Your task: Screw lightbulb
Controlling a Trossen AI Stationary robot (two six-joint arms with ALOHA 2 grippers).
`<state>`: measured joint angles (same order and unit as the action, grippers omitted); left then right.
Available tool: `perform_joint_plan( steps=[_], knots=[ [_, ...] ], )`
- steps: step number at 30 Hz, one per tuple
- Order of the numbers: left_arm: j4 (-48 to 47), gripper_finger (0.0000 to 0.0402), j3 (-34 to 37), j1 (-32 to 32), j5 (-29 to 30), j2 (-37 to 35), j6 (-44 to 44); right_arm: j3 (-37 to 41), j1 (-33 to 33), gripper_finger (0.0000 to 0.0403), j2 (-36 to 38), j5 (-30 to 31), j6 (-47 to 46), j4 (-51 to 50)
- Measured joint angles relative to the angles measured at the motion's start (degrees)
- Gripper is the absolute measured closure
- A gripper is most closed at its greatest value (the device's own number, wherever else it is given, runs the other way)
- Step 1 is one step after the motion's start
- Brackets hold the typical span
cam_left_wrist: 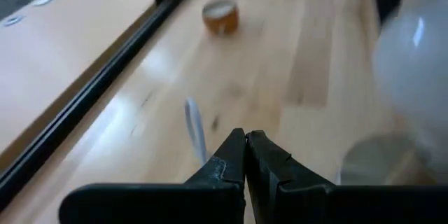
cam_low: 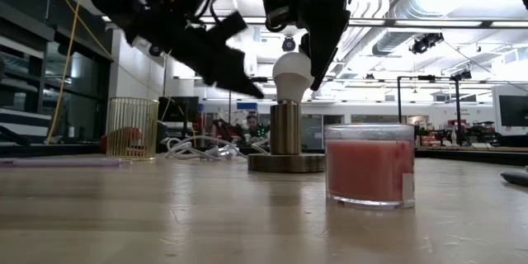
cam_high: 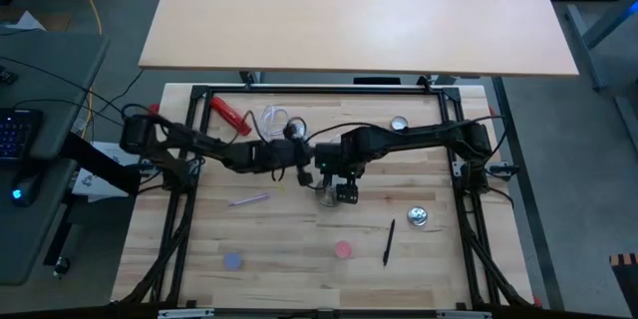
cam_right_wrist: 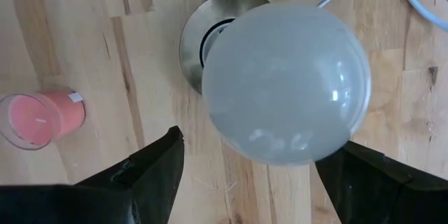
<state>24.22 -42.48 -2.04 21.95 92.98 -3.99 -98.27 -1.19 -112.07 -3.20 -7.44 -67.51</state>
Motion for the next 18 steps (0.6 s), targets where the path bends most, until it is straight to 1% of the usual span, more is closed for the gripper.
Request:
perform_joint_plan(
  steps=[5,8,10,13,18],
  knots=[
    [5.05,0.0401,0.00,-2.50,-11.84,-3.08,3.24,0.02,0.02,0.0104,0.00,0.02,0.00,0.02],
    [8.29,0.0401,-0.02,-3.41,-21.31,-2.95,5.84,0.02,0.02,0.0104,0.00,0.03,0.00,0.02],
    [9.33,0.0402,-0.04,-3.63,-25.93,-2.14,7.79,0.02,0.01,0.0104,0.00,0.03,0.00,0.04],
    [9.13,0.0401,0.00,-3.29,-27.89,-1.69,9.92,0.02,0.02,0.0104,0.00,0.04,0.00,0.04],
    [13.79,0.0402,0.00,-2.74,-26.23,-1.69,9.91,0.02,0.00,0.0104,0.00,0.03,0.00,0.09]
  ],
)
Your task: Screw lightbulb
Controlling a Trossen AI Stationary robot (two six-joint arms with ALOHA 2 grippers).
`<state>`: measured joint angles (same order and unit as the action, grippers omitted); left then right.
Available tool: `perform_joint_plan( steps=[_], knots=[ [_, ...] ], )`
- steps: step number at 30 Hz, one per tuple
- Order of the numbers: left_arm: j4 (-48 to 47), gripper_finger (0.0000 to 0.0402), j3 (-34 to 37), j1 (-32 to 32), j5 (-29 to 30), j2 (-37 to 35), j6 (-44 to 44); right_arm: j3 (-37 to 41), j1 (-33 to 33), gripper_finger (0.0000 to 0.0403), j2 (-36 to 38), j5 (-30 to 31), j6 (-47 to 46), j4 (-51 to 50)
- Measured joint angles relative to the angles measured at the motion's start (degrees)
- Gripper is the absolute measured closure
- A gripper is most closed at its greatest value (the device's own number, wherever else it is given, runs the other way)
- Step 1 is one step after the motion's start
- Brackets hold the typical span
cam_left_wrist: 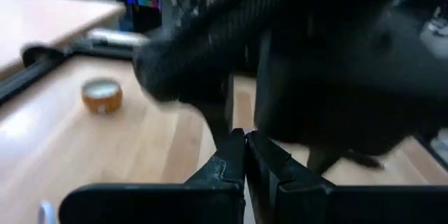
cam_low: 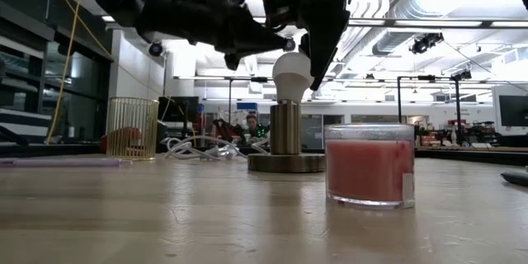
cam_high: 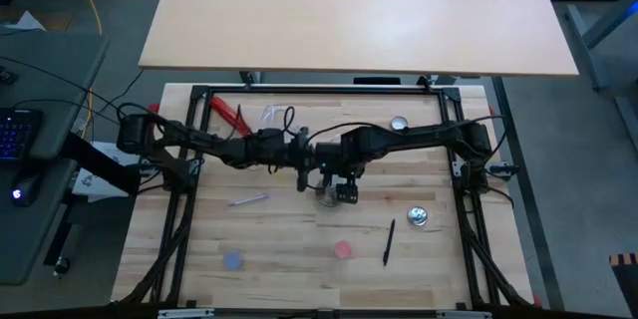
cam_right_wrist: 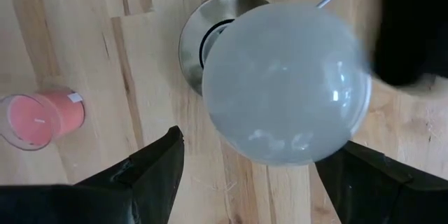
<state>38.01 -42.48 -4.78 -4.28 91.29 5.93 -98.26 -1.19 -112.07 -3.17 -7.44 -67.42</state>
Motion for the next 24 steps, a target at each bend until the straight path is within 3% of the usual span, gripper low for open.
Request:
perform_joint_plan(
  steps=[13,24],
  knots=[
    [6.35,0.0401,-0.05,0.34,0.63,4.46,1.73,0.00,0.02,0.0104,0.06,0.03,-0.07,0.80],
    [4.92,0.0401,-0.07,0.35,-0.09,4.55,1.81,0.00,0.00,0.0104,0.04,-0.05,-0.02,0.83]
  ],
)
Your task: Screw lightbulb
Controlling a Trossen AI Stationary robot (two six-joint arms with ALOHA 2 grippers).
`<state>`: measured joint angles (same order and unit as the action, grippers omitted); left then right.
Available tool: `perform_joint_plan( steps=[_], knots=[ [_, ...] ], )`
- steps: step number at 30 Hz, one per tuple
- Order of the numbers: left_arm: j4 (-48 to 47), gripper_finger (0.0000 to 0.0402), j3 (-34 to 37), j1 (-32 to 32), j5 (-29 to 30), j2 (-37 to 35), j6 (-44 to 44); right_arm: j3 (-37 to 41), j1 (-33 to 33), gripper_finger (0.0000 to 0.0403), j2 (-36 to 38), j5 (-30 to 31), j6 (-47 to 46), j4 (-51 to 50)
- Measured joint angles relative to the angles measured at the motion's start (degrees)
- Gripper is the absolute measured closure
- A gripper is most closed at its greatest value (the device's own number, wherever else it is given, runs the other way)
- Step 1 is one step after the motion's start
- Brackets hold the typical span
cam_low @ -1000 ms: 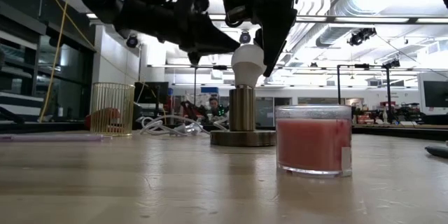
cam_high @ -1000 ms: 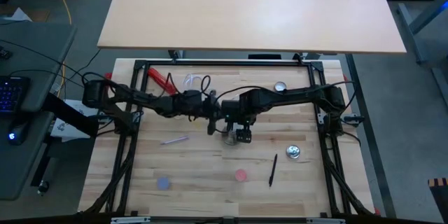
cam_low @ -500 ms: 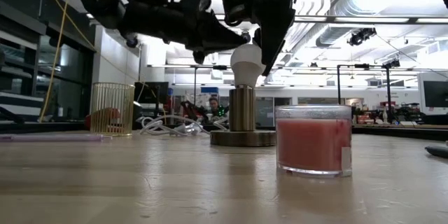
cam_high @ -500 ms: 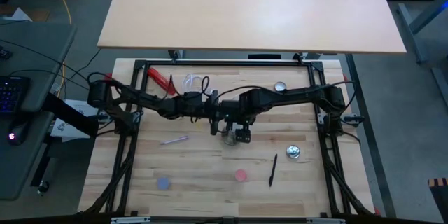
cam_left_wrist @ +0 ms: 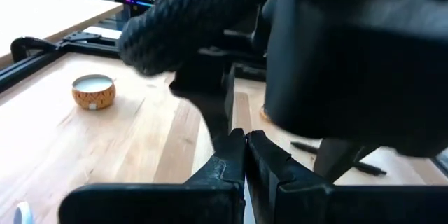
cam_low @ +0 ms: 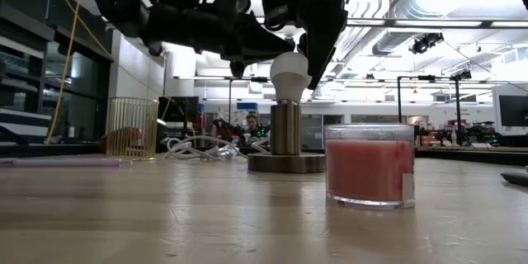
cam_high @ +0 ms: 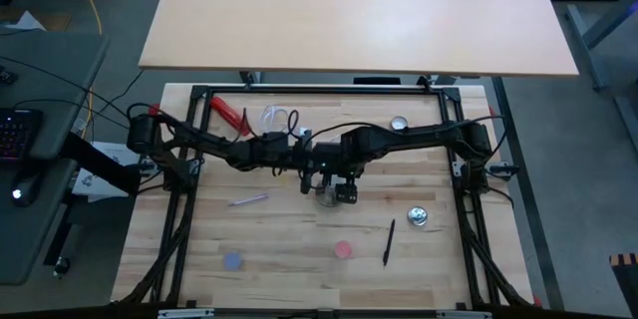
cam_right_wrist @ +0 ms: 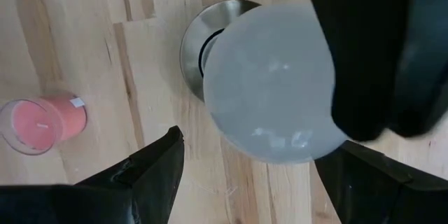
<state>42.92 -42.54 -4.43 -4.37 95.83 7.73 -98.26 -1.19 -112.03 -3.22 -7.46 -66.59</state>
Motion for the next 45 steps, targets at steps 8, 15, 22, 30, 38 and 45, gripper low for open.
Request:
perform_joint_plan(
  steps=[8,15,22,30,38,45],
  knots=[
    [-1.69,0.0402,0.00,0.11,2.02,-0.02,-0.89,0.00,0.02,0.0104,-0.02,0.00,-0.02,-0.02],
    [-1.64,0.0401,0.00,1.15,2.10,-0.02,-0.70,0.00,0.02,0.0104,-0.02,0.00,0.02,0.05],
    [-1.51,0.0401,0.00,2.64,2.13,-0.02,0.17,0.00,0.02,0.0104,0.44,2.72,0.88,0.13],
    [-1.46,0.0401,0.00,3.28,2.32,-0.07,0.19,0.00,0.28,0.0104,2.38,4.22,1.40,-0.65],
    [-1.36,0.0401,0.00,3.42,-0.38,-0.19,1.84,0.00,0.82,0.0104,3.53,6.76,1.72,-3.04],
    [-1.43,0.0402,0.00,4.28,-1.14,-0.44,2.68,0.00,0.85,0.0104,3.78,12.74,4.04,-4.03]
  ],
)
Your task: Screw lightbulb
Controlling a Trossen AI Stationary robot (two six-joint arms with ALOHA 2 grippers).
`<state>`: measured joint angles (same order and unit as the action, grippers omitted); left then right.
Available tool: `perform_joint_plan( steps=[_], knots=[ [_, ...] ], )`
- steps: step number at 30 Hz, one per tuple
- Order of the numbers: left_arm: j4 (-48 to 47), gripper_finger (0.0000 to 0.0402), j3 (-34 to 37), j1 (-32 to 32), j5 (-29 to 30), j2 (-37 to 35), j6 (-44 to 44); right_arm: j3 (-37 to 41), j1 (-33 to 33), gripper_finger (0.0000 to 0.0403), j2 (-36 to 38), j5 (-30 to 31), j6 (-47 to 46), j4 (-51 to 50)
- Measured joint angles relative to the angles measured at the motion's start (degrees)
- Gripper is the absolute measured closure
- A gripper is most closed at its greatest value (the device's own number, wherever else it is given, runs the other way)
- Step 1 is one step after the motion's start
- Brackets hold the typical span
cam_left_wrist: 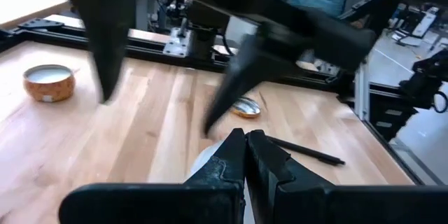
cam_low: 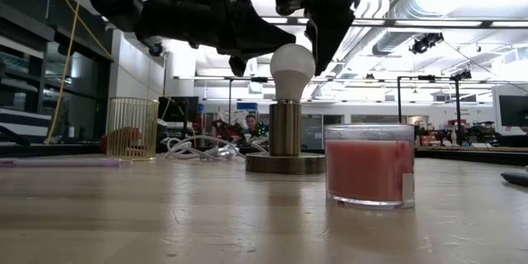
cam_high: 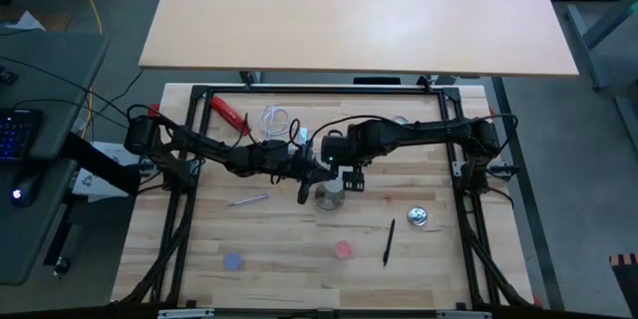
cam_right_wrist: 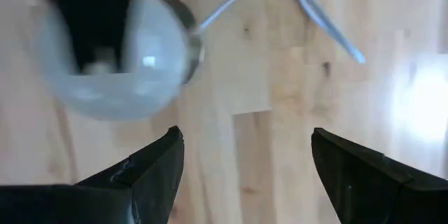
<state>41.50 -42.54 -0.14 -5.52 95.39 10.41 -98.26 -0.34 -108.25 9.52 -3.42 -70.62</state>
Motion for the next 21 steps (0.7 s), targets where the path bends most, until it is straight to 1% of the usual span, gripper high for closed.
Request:
perform_joint_plan(
  steps=[3,6,9,12,15,21],
  knots=[
    [-0.23,0.0402,0.00,0.52,0.02,-0.30,-0.02,0.00,-0.02,0.0104,0.00,1.97,0.79,-0.45],
    [-1.36,0.0401,0.00,0.95,0.15,-0.88,-0.13,0.00,0.00,0.0104,0.02,2.23,0.81,-1.46],
    [-2.98,0.0402,0.02,1.09,0.04,-1.65,-0.50,0.00,0.03,0.0104,0.60,4.93,0.91,-2.79],
    [-4.27,0.0402,0.02,1.07,0.10,-2.29,-1.61,0.39,1.30,0.0104,2.42,4.15,0.42,-3.44],
    [-4.84,0.0401,0.04,1.07,0.79,-2.72,-2.80,2.64,3.09,0.0104,5.80,2.22,-2.39,-2.38],
    [-5.44,0.0401,0.04,1.03,1.59,-2.73,-3.58,12.04,5.52,0.0104,15.69,1.53,-10.46,1.66]
  ],
)
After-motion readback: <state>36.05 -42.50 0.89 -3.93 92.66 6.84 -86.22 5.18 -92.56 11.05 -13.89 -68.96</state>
